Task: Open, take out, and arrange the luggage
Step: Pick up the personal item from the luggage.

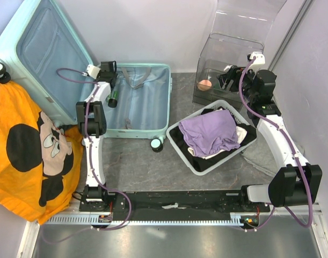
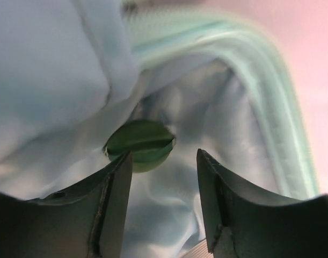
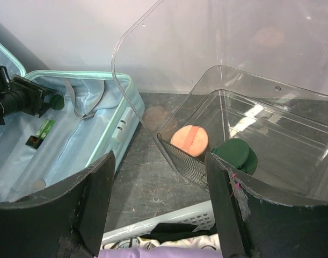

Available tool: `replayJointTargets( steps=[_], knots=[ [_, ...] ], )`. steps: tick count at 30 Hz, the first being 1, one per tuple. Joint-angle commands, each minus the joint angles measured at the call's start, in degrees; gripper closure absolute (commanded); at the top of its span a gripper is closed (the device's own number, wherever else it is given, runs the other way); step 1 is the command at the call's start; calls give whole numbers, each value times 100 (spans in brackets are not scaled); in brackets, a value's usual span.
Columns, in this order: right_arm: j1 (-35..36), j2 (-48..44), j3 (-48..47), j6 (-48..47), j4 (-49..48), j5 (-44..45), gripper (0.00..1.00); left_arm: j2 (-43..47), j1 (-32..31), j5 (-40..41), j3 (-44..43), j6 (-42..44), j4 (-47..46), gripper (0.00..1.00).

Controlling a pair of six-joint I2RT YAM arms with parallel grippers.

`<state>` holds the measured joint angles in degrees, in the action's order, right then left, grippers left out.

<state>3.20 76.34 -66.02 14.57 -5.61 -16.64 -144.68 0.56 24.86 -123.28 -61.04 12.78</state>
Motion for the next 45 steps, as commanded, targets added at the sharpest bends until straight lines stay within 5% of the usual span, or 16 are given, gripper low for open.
replayJointTargets(
  steps=[1, 10, 18, 27, 33, 34, 45],
  knots=[
    [-13, -137, 54, -103, -213, 74, 25, -253, 67, -52, -222, -497, 366, 38],
    [-13, -84, 54, -130, -204, 109, 24, -367, 111, -60, -240, -804, 524, 31],
    [-13, -66, 45, -165, -178, 135, 24, -578, 181, -200, -354, -1253, 708, 34],
    [-13, -49, 28, -235, -142, 214, 24, -798, 278, -377, -600, -1657, 1157, 51],
    [-13, -49, 19, -235, -142, 214, 24, -763, 340, -517, -548, -1657, 1148, 83],
    [-13, -66, 28, -244, -142, 214, 24, -728, 331, -544, -521, -1657, 1148, 98],
    [-13, -136, 45, -209, -142, 241, 23, 817, 313, -887, 1445, -963, -571, 98]
  ],
)
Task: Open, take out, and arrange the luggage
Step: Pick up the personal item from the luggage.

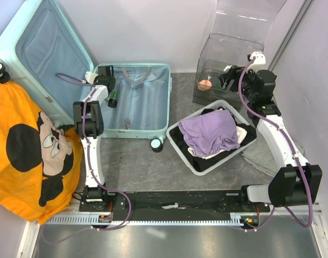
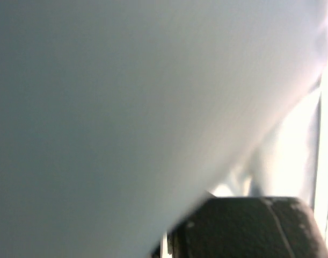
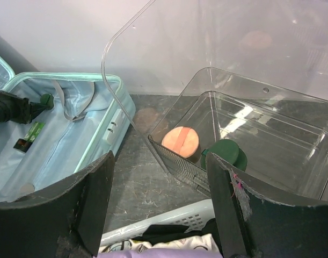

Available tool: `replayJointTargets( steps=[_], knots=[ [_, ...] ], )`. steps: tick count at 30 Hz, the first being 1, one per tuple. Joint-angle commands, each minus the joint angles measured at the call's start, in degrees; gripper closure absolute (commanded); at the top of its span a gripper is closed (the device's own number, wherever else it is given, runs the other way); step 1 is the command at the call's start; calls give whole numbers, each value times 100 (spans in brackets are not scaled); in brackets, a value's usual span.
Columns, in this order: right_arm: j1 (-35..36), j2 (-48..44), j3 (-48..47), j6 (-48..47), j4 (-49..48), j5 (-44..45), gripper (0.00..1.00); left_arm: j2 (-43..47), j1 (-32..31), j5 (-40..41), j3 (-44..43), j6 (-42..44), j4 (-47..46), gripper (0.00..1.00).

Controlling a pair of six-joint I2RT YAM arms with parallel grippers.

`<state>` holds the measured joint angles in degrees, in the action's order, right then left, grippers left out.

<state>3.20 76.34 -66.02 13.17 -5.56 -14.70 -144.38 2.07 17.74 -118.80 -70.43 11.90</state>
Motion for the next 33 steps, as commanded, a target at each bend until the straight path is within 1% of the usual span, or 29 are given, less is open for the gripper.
replayJointTargets(
  steps=[1, 2, 3, 5, 6, 9, 10, 11, 12, 13, 14, 15, 16, 18, 22, 26, 33],
  knots=[
    [-13, -136, 45, -60, -147, 20, 23, 953, 163, -165, 1200, 73, -617, 98],
    [-13, -136, 54, -43, -164, 11, 23, 1103, 163, -148, 1541, 135, -732, 98],
    [-13, -145, 63, -25, -182, 2, 23, 1374, 154, -148, 1692, 205, -820, 98],
    [-13, -154, 80, 1, -208, -15, 23, 1613, 154, -104, 2069, 346, -1014, 98],
    [-13, -154, 98, 19, -226, -24, 23, 1754, 154, -78, 2141, 407, -1075, 99],
    [-4, -163, 124, 54, -261, -59, 23, 1773, 163, 63, 2151, 802, -1146, 98],
    [-12, -180, 124, 63, -270, -77, 23, 1625, 154, 46, 2073, 1142, -1164, 98],
    [-13, -189, 150, 80, -296, -86, 23, 1527, 154, 2, 1785, 1355, -1172, 94],
    [-21, -207, 159, 115, -322, -103, 23, 1370, 145, 10, 1608, 1557, -1164, 87],
    [-13, -207, 177, 116, -331, -112, 23, 1107, 145, 45, 1423, 1785, -1059, 73],
    [-13, -198, 177, 124, -358, -121, 23, 939, 136, 80, 1047, 1840, -823, 68],
    [-13, -207, 177, 125, -358, -130, 23, 807, 136, 107, 869, 1875, -682, 63],
    [-13, -198, 177, 133, -358, -130, 23, 693, 136, 125, 720, 1875, -619, 57],
    [-13, -207, 168, 116, -358, -112, 23, 420, 136, 125, 464, 1832, -601, 53],
    [-13, -172, 151, 81, -332, -77, 23, 138, 145, 221, 209, 1499, -663, 41],
    [-13, -154, 133, 63, -323, -42, 22, -2, 136, 134, 7, 1226, -716, 37],
    [-13, -128, 116, 45, -314, -24, 22, -249, 145, -59, -354, 628, -4, 36]
  ],
)
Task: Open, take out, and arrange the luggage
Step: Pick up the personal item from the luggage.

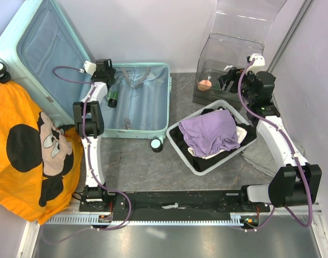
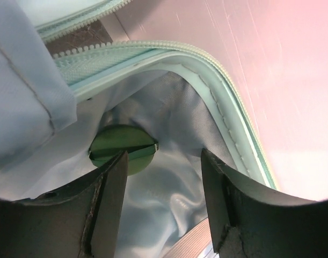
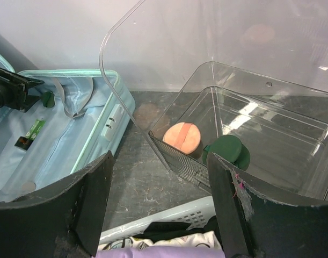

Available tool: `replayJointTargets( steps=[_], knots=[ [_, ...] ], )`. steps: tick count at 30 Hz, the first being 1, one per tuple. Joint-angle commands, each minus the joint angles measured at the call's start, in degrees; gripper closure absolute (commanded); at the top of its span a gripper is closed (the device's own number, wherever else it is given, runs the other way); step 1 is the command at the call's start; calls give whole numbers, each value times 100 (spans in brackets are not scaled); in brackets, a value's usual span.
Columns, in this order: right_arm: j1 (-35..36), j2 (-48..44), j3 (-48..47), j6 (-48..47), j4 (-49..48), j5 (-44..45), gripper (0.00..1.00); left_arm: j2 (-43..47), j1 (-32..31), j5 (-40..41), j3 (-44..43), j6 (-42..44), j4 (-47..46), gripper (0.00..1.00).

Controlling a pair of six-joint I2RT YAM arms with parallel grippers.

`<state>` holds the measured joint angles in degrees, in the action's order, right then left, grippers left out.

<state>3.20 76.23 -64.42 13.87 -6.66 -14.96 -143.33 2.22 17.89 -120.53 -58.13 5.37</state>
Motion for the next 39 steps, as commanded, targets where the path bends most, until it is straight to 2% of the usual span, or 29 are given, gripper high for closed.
replayJointTargets(
  steps=[1, 6, 14, 17, 22, 28, 32, 39],
  knots=[
    [-13, -108, -35, -25, -205, 2, 22, -354, 130, -119, -173, -725, 728, 37],
    [-13, -126, -26, -33, -196, 20, 22, -152, 112, -189, 460, -1174, 773, 38],
    [-13, -196, 17, -42, -178, 20, 22, -64, 130, -84, 741, -1552, 773, 37],
    [-13, -196, 18, -33, -187, 19, 22, 33, 130, 12, 960, -1859, 572, 36],
    [-13, -178, 17, -33, -187, -7, 21, 147, 104, 329, 1339, -2834, 281, 36],
    [-13, -161, 18, -68, -178, 11, 21, -2, 112, 373, 1208, -3872, 386, 37],
    [-13, -126, 0, -95, -178, 55, 21, -143, 103, 531, 759, -4294, 1193, 38],
    [-13, -11, -26, -104, -178, 55, 21, -187, 103, 136, 706, -4979, 1696, 40]
  ],
)
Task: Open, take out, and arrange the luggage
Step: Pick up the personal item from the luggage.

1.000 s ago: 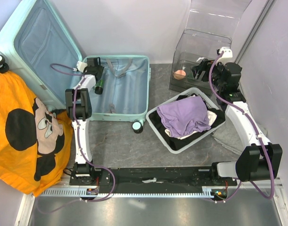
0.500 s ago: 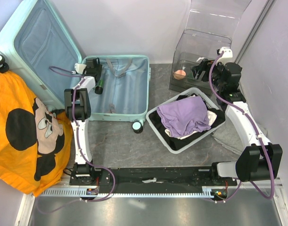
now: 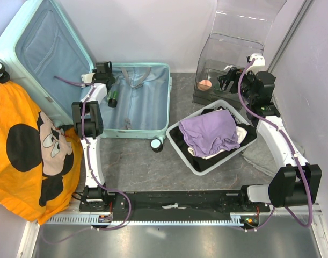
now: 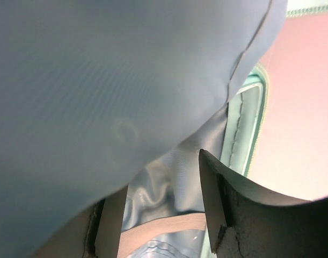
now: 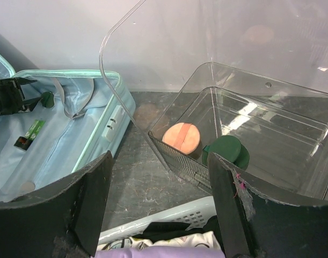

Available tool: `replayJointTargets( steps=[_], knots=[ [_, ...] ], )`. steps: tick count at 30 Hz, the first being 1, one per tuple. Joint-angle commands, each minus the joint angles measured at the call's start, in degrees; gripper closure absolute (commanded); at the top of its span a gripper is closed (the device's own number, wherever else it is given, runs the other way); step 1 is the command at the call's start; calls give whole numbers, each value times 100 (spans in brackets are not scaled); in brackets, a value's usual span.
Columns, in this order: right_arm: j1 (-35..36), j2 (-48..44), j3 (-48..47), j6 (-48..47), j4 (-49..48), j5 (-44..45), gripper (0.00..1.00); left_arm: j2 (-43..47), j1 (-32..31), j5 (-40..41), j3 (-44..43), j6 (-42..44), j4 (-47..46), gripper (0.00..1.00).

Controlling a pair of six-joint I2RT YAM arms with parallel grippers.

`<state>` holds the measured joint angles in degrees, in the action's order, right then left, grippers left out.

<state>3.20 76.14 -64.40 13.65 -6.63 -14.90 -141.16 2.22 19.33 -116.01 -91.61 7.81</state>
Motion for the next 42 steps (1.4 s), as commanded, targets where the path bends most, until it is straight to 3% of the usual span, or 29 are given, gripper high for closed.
replayJointTargets(
  steps=[1, 7, 20, 27, 42],
  knots=[
    [-13, -3, -29, -82, -172, 57, 21, -403, 112, -61, 297, -1693, 1451, 40],
    [-13, 15, -11, -91, -180, 66, 21, -491, 77, -62, -1, -1746, 1827, 43],
    [-13, -72, 24, -55, -198, 48, 21, -96, -152, 800, 403, -1535, 2391, 44],
    [-12, -90, 50, -29, -224, 13, 21, -429, -354, 1222, -351, -1218, 3005, 44],
    [-4, -126, 59, -38, -242, 48, 21, -913, -512, 1407, -1169, -964, 3139, 47]
  ],
)
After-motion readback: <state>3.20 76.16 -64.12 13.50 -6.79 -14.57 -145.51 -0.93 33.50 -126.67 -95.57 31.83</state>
